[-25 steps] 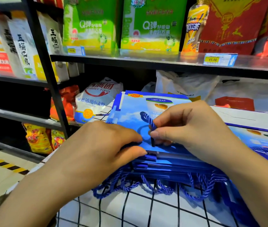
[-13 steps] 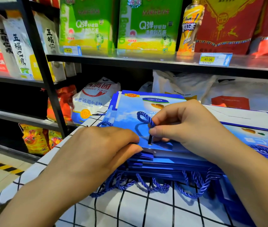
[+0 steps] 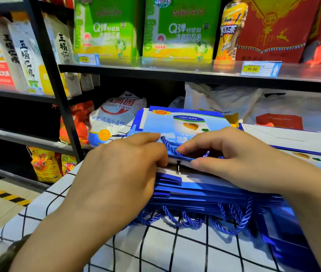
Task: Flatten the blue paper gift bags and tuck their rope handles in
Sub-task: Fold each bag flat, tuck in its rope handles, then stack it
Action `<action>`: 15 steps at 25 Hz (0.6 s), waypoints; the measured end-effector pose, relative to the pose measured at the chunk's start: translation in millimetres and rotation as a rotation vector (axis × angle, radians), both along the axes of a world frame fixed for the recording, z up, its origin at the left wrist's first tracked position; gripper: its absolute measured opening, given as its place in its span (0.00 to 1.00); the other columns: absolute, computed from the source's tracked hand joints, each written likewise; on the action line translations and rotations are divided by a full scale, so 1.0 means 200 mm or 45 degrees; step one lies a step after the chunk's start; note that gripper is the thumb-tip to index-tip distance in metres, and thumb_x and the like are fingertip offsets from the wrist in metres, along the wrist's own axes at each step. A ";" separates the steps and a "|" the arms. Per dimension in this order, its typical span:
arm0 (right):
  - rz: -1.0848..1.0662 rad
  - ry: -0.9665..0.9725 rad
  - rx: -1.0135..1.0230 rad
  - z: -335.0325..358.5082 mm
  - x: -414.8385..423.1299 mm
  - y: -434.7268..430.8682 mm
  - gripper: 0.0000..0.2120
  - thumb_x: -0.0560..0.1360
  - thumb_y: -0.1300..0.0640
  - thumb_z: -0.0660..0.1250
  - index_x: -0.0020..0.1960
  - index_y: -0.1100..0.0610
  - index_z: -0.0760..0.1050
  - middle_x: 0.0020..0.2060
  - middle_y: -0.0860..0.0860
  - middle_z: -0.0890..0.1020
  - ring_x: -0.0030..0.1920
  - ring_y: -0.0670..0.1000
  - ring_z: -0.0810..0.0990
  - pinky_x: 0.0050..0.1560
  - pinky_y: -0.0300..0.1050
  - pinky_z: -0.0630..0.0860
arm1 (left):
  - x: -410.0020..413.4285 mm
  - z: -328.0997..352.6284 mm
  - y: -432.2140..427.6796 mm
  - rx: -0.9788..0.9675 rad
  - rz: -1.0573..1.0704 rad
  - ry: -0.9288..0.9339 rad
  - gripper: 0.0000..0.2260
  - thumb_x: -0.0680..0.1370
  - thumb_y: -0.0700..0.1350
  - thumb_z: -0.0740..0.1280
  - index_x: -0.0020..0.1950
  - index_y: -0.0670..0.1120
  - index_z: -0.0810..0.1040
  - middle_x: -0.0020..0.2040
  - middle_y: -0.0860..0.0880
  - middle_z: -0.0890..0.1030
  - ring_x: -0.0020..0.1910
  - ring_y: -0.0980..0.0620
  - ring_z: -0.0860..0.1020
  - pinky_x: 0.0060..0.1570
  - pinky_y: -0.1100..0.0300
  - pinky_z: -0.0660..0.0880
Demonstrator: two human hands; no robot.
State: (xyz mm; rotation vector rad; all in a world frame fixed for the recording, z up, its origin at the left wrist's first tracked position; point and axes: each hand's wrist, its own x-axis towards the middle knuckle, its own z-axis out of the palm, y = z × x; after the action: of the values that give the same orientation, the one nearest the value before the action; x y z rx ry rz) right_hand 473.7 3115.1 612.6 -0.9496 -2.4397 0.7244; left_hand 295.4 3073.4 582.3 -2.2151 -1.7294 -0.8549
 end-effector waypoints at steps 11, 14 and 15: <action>-0.007 0.142 0.212 -0.06 -0.01 0.03 0.12 0.71 0.55 0.62 0.51 0.53 0.81 0.41 0.35 0.80 0.47 0.36 0.77 0.47 0.27 0.71 | 0.20 -0.06 -0.04 0.172 0.307 0.090 0.10 0.68 0.52 0.64 0.32 0.48 0.78 0.32 0.49 0.77 0.33 0.44 0.77 0.32 0.56 0.70; -0.014 0.103 0.277 -0.06 -0.01 0.04 0.13 0.73 0.57 0.63 0.55 0.54 0.80 0.45 0.38 0.80 0.51 0.36 0.75 0.51 0.26 0.69 | 0.19 -0.09 -0.01 0.252 0.248 0.064 0.04 0.70 0.44 0.64 0.36 0.46 0.76 0.34 0.47 0.77 0.34 0.44 0.75 0.35 0.54 0.71; -0.020 0.083 0.294 -0.06 -0.01 0.04 0.11 0.74 0.59 0.64 0.55 0.54 0.80 0.48 0.42 0.81 0.51 0.38 0.75 0.52 0.28 0.69 | 0.18 -0.11 -0.01 0.239 0.191 0.076 0.05 0.72 0.43 0.61 0.38 0.46 0.76 0.35 0.47 0.77 0.35 0.44 0.75 0.36 0.54 0.72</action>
State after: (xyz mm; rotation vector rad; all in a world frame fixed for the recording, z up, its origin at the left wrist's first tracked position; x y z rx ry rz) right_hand 470.9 3122.6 599.8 -0.8402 -2.3924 0.4483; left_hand 331.4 3071.1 560.6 -1.9448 -1.6878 -0.8678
